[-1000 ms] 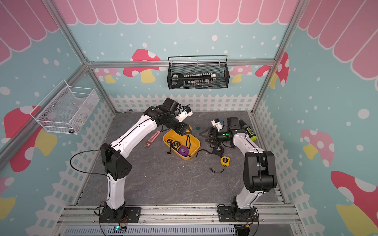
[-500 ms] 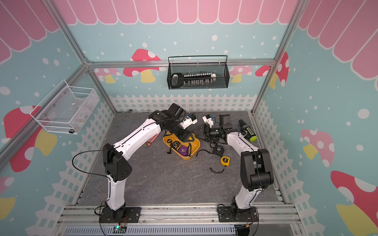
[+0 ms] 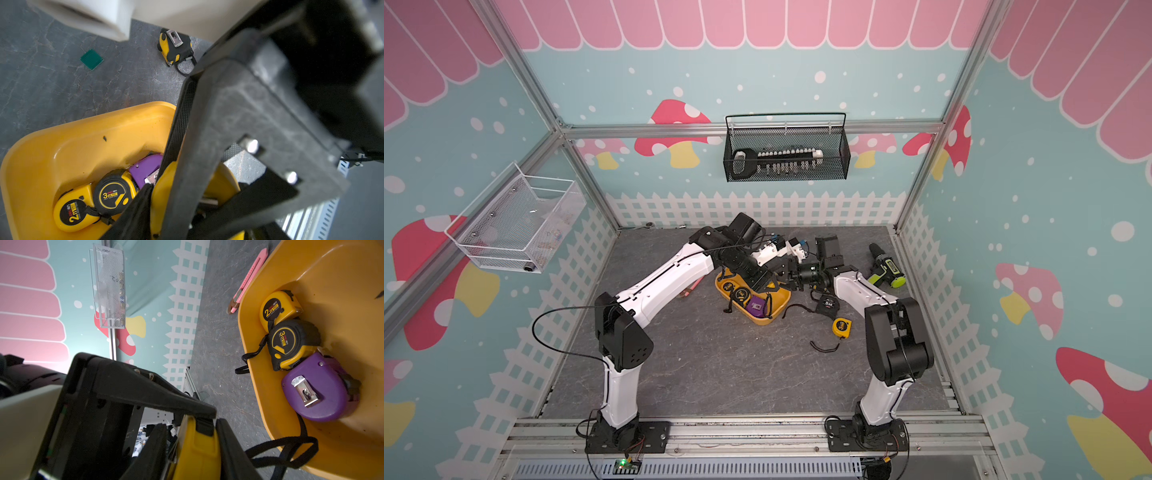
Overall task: Take the tape measure out of the storage box
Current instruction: Pick up the tape measure from the storage box.
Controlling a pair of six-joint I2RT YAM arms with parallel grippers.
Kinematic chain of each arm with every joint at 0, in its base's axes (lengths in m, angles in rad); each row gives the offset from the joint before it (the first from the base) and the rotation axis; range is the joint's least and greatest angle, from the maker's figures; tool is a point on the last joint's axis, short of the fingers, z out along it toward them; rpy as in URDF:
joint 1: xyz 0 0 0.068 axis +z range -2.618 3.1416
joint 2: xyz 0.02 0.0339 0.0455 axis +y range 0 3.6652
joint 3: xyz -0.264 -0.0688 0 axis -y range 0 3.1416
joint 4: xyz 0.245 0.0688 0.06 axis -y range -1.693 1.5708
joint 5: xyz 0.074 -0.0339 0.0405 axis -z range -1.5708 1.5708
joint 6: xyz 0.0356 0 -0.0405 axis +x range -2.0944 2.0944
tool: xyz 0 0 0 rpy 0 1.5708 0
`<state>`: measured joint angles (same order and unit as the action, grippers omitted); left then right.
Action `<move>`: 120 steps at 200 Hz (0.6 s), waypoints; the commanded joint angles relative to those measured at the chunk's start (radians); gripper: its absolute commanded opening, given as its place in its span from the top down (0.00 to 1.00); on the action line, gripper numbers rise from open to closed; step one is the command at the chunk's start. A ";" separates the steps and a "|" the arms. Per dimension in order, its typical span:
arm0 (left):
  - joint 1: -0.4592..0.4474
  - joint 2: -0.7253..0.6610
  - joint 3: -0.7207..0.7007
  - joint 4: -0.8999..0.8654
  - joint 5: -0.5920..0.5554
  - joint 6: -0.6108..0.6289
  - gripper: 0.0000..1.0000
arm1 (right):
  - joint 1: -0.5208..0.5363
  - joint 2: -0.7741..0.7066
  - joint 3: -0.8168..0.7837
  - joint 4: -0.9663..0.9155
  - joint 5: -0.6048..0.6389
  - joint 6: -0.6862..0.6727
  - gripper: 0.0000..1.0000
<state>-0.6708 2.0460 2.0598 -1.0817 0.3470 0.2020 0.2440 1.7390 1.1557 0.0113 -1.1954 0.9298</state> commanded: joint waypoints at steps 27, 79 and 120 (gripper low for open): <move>-0.004 -0.079 -0.001 0.059 -0.059 -0.023 0.04 | -0.021 -0.008 0.007 0.003 0.022 -0.051 0.74; 0.046 -0.226 -0.189 0.239 -0.186 -0.097 0.01 | -0.267 -0.094 0.023 -0.360 0.101 -0.345 0.75; 0.034 -0.109 -0.276 0.193 -0.256 -0.100 0.01 | -0.443 -0.077 -0.008 -0.552 0.184 -0.554 0.73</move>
<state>-0.6235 1.8301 1.8465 -0.8722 0.1593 0.1257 -0.1440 1.6669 1.1606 -0.3752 -1.0641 0.5518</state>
